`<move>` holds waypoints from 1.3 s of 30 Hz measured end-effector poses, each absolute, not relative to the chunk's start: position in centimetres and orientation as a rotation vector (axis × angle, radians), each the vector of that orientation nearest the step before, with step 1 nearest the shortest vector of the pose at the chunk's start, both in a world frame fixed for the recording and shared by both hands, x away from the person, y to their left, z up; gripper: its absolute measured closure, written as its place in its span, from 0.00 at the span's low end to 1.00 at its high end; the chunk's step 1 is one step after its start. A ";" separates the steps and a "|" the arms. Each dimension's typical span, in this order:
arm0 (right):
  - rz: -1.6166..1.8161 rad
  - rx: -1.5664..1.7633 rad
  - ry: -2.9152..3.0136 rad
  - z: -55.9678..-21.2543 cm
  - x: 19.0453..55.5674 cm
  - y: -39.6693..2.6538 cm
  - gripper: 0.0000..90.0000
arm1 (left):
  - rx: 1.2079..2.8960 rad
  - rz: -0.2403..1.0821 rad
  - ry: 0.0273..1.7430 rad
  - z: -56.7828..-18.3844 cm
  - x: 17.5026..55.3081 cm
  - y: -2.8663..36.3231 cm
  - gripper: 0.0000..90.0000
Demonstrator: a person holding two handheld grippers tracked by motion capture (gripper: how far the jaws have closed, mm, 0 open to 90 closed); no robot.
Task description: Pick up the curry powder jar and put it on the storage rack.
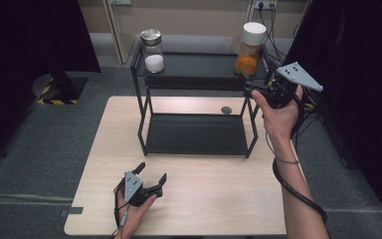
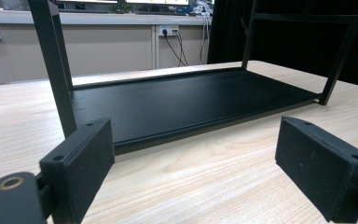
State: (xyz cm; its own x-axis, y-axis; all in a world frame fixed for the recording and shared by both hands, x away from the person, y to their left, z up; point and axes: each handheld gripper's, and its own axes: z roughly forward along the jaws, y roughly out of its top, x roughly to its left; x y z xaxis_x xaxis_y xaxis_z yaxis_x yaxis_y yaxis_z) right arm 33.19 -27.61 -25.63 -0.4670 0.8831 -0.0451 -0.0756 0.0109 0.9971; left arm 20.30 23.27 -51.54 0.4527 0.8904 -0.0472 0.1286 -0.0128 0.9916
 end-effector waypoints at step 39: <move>1.578 0.870 1.620 -34.3 27.5 -28.8 0.04 | 1.474 0.783 0.947 -51.6 20.2 23.2 0.12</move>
